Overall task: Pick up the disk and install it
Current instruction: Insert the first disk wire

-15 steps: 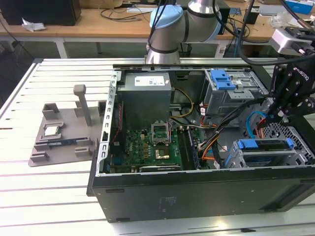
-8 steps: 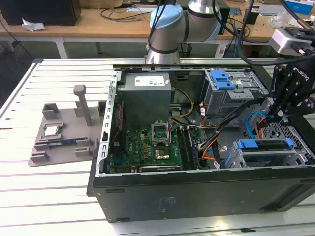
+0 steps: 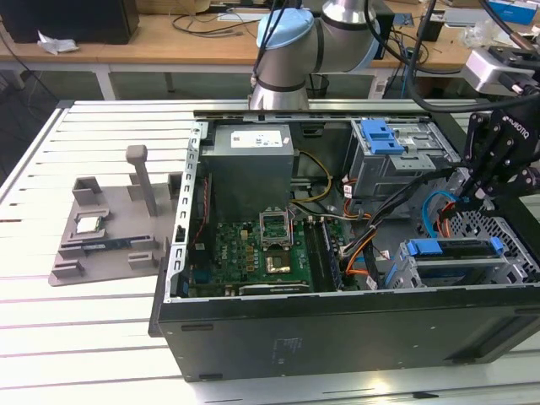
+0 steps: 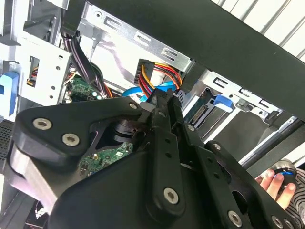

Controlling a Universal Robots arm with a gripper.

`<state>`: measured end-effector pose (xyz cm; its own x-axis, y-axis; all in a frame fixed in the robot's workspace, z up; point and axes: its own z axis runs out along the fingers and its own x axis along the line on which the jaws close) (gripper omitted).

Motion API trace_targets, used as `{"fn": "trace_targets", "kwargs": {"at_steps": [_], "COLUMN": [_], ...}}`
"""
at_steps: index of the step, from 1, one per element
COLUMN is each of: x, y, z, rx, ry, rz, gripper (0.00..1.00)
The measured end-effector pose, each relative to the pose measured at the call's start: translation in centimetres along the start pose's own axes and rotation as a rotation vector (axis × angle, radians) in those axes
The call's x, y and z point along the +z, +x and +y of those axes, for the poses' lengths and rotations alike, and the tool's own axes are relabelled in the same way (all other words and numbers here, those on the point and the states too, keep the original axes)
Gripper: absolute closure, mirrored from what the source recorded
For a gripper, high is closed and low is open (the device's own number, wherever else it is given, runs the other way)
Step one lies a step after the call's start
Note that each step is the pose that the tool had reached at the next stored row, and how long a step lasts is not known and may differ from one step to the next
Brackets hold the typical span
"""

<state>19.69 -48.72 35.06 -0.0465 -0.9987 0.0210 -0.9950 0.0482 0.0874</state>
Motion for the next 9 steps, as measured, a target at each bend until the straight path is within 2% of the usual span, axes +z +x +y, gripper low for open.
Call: {"fn": "trace_targets", "kwargs": {"at_steps": [4, 5, 7, 9], "x": [0.03, 0.03, 0.05, 0.10], "y": [0.17, 0.97, 1.98, 3.31], "z": [-0.01, -0.05, -0.09, -0.08], "rx": [0.000, 0.000, 0.000, 0.000], "ry": [-0.0001, 0.0000, 0.0000, 0.0001], "rz": [-0.0002, 0.0000, 0.0002, 0.0008], "gripper": [0.83, 0.83, 0.83, 0.83]}}
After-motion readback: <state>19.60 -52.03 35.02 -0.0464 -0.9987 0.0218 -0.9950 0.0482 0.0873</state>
